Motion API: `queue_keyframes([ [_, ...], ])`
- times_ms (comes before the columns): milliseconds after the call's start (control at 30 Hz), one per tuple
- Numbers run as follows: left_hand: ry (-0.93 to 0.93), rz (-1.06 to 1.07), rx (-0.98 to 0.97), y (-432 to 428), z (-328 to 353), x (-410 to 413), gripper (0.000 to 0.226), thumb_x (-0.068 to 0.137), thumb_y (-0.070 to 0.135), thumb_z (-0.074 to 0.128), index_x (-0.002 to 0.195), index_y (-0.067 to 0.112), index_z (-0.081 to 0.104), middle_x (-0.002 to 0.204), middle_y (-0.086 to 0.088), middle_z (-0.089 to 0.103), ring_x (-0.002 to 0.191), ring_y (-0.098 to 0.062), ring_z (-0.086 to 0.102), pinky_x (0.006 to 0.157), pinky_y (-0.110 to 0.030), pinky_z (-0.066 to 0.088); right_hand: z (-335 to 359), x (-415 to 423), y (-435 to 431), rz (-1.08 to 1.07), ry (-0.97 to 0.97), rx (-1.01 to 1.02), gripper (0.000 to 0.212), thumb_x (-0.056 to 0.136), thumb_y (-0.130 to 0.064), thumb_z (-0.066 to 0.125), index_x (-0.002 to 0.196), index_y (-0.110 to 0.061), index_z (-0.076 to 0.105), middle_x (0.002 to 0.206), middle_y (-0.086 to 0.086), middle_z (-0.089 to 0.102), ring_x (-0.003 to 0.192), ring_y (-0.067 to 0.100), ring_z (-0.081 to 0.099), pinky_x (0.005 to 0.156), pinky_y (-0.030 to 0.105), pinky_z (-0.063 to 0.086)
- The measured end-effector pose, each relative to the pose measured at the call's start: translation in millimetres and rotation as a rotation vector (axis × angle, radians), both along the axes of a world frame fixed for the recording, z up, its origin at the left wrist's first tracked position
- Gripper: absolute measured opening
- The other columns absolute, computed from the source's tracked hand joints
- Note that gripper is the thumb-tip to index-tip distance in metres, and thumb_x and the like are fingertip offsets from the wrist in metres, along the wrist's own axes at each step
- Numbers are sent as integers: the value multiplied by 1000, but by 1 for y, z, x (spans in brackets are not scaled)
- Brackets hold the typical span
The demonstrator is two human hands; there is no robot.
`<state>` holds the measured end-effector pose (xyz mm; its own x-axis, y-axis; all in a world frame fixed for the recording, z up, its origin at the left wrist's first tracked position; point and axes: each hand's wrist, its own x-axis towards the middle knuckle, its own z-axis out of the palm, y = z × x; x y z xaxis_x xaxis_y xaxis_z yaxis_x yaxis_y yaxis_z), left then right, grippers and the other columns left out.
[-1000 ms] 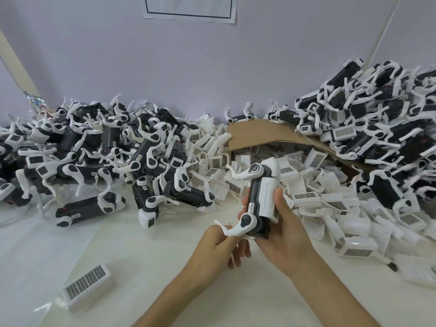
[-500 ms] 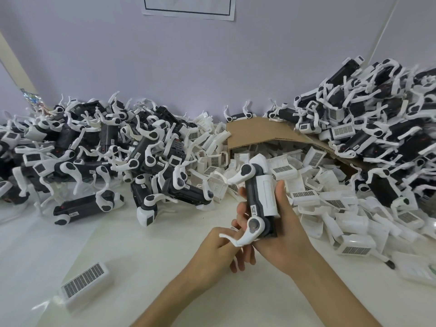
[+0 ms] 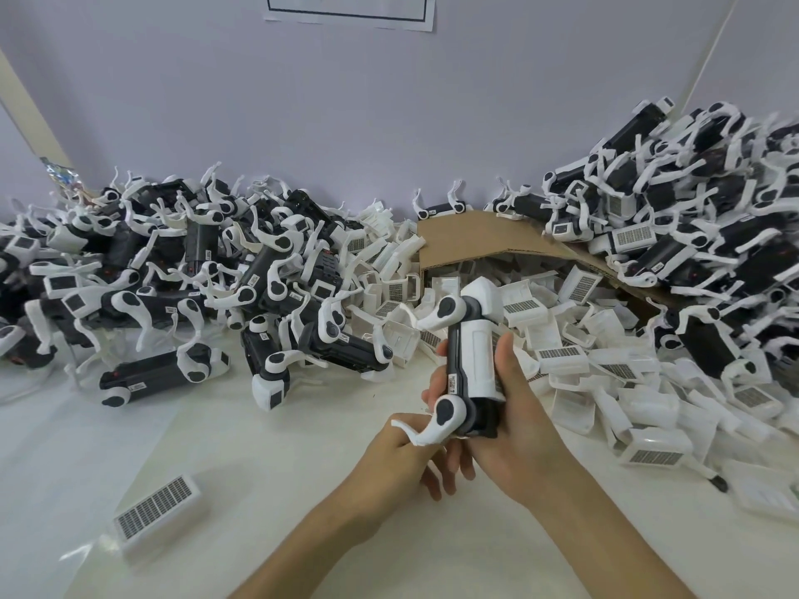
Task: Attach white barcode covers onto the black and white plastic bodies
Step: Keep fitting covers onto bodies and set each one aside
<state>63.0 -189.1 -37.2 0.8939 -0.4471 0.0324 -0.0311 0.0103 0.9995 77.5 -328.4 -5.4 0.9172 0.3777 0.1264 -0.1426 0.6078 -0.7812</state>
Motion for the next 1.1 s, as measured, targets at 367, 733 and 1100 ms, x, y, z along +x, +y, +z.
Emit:
queue_keyframes([
  [367,146,-115,-105,1,2,-5,43,96,42,49,61,16,49,59,-3,55,56,-20,51,62,-28,47,1,-2,-13,167,-58,20,78,63,-43,92,116,-2,53,101,16,59,92,26,65,78,40,55],
  [733,127,-173,-129,0,4,-6,50,98,44,46,54,20,50,58,-2,56,56,-17,51,62,-23,46,4,-3,-10,-104,-96,-97,54,46,-56,95,85,-21,80,82,1,73,81,15,73,69,28,59],
  [1100,137,228,92,6,8,7,63,100,31,47,38,19,47,48,-1,52,47,-19,44,45,-19,35,4,3,-8,-188,-6,-4,59,36,-56,97,82,-23,80,80,0,71,78,13,72,67,27,58],
])
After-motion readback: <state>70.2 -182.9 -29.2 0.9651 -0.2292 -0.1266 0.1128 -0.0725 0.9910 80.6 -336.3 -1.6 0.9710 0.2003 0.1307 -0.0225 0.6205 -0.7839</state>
